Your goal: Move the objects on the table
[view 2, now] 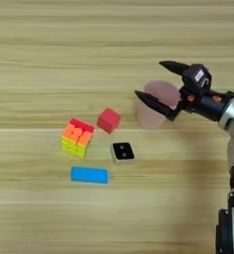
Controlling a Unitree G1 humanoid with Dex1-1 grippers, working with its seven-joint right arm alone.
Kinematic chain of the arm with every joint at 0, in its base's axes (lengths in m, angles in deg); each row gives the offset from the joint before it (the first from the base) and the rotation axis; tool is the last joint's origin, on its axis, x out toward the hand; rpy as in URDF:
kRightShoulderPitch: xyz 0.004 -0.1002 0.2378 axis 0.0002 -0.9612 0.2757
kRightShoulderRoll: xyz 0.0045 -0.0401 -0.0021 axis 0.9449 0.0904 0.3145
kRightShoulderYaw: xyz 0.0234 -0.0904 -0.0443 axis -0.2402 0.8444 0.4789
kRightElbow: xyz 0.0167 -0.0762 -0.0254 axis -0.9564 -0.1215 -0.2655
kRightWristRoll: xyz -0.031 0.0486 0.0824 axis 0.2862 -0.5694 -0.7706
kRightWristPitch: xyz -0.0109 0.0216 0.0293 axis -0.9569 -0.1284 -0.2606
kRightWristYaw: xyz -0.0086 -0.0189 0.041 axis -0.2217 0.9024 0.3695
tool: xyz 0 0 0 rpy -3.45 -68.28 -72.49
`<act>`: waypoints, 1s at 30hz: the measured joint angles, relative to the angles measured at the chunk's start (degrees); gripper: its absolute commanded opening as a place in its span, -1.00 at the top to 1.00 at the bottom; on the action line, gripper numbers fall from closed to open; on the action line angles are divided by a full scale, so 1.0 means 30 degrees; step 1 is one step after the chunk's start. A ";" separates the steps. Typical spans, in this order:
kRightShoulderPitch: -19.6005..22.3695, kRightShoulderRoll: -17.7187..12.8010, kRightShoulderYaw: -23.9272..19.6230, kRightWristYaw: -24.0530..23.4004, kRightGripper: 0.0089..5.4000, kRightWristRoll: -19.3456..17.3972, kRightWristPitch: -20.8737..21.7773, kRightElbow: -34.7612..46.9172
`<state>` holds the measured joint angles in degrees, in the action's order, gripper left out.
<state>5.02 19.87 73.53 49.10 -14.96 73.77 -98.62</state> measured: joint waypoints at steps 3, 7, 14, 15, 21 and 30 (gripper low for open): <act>-0.0986 0.0320 0.0127 0.0020 -0.99 -0.0619 -0.1116 0.2358; -0.2344 0.0558 0.0725 0.0060 -0.99 -0.0667 -0.2143 0.4937; -0.3809 0.1065 0.1745 -0.0099 -0.99 -0.0652 -0.3824 0.7795; -0.4027 0.1076 0.1900 -0.0141 -0.99 -0.0652 -0.4183 0.8391; -0.4931 0.1320 0.2815 -0.0480 -0.99 -0.0566 -0.5334 0.9996; -0.5249 0.2091 0.4604 -0.1141 -0.99 0.0564 -0.6108 0.9990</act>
<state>-10.73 26.14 87.34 45.68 -13.27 55.45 -68.65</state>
